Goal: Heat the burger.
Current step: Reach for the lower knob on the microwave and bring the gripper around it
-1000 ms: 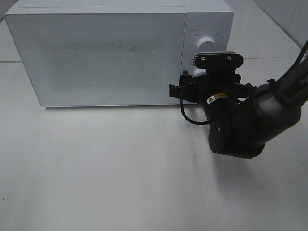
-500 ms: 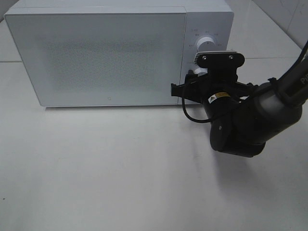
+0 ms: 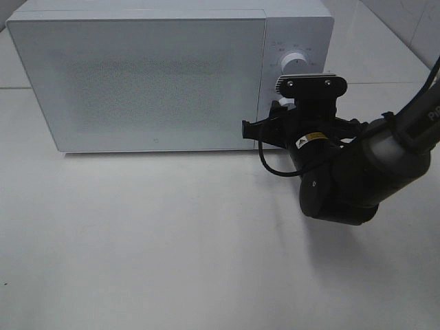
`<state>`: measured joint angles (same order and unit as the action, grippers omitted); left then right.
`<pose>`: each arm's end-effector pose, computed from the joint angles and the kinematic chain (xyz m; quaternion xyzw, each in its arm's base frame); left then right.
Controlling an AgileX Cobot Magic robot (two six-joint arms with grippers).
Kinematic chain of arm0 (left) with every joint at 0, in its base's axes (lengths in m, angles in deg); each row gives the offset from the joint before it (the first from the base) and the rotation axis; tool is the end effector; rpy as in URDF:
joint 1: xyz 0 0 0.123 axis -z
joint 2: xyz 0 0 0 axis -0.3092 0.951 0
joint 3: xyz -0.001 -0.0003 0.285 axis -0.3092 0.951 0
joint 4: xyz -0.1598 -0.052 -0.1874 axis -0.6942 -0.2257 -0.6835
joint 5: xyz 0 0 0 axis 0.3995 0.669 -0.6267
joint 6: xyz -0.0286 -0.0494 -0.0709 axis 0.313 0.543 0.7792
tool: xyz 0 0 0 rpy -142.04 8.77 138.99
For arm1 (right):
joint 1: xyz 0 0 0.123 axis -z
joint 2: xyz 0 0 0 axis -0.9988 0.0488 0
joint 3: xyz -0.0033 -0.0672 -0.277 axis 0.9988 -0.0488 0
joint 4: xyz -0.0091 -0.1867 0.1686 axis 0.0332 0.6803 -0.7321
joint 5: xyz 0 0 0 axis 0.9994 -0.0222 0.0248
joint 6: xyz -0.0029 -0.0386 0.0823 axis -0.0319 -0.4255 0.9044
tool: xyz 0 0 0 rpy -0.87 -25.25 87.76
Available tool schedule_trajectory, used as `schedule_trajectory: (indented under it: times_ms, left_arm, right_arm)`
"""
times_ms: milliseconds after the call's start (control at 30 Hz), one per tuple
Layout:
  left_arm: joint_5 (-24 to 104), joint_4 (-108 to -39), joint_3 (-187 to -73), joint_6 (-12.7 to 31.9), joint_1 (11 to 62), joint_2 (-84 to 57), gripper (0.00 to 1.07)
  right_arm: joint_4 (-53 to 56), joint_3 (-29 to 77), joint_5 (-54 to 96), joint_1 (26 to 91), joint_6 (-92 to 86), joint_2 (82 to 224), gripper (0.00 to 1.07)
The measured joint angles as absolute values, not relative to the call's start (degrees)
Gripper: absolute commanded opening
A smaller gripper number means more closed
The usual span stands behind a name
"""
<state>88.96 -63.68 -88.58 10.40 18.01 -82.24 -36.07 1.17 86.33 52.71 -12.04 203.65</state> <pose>-0.0049 -0.0063 0.2792 0.0233 0.8460 -0.0256 0.5321 0.3222 0.1579 0.1146 -0.0014 0.7366 -0.0105 0.6762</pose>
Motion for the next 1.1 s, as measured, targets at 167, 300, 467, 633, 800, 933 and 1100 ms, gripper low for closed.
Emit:
schedule_trajectory:
  times_ms: [167, 300, 467, 633, 800, 933, 1100]
  left_arm:
    - [89.0, -63.7, -88.6, 10.4, 18.0, -82.2, 1.01]
    - [89.0, -63.7, -88.6, 10.4, 18.0, -82.2, 1.01]
    - [89.0, -63.7, -88.6, 10.4, 18.0, -82.2, 1.01]
    - [89.0, -63.7, -88.6, 10.4, 18.0, -82.2, 1.01]
    - [89.0, -63.7, -88.6, 10.4, 18.0, -82.2, 1.01]
    - [89.0, -63.7, -88.6, 10.4, 18.0, -82.2, 1.01]
    - [89.0, -63.7, -88.6, 10.4, 18.0, -82.2, 1.01]
  right_arm:
    - [-36.1, 1.2, 86.3, 52.7, -11.7, 203.6, 0.10]
    - [-36.1, 1.2, 86.3, 52.7, -8.8, 203.6, 0.11]
    - [-35.9, 1.2, 86.3, 52.7, -2.2, 203.6, 0.11]
    - [-35.9, 1.2, 86.3, 52.7, 5.9, 203.6, 0.11]
    - [-35.9, 1.1, 86.4, 52.7, 17.2, 203.7, 0.11]
    - [-35.8, 1.1, 86.5, 52.7, 23.7, 203.8, 0.11]
    - [-35.8, 1.0, 86.5, 52.7, 31.8, 203.8, 0.11]
